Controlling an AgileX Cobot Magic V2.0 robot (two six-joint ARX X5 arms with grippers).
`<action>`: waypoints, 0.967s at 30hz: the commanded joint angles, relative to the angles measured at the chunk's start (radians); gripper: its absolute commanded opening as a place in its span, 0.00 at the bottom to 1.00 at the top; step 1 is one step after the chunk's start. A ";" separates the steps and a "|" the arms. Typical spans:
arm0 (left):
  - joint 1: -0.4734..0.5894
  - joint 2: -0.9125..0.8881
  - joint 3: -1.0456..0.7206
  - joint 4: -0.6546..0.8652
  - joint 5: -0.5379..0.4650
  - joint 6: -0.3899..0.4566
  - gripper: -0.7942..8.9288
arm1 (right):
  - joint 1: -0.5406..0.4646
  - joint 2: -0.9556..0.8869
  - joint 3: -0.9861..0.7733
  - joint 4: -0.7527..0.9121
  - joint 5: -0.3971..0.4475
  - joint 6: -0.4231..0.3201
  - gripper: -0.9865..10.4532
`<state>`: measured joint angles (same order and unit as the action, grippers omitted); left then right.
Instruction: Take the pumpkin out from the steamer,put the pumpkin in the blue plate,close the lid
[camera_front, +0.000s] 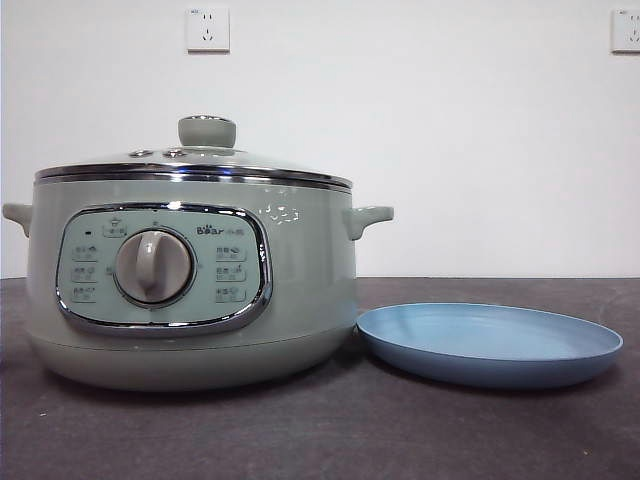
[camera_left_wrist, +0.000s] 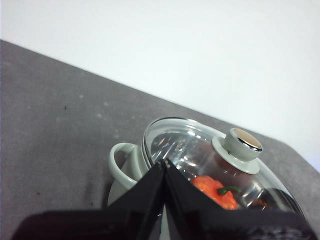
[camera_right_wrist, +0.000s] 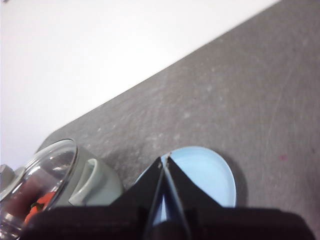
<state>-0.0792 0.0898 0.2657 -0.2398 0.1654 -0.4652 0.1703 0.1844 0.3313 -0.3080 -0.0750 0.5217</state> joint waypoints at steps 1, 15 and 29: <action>0.002 0.093 0.045 -0.006 0.006 0.034 0.07 | 0.001 0.090 0.089 -0.017 0.005 -0.082 0.07; 0.002 0.582 0.471 -0.129 0.252 0.315 0.07 | 0.001 0.464 0.510 -0.170 -0.006 -0.346 0.07; 0.000 0.751 0.711 -0.316 0.314 0.391 0.19 | 0.001 0.666 0.681 -0.384 -0.188 -0.467 0.23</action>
<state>-0.0795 0.8394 0.9783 -0.5537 0.4751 -0.0921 0.1703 0.8478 1.0061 -0.6964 -0.2619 0.0662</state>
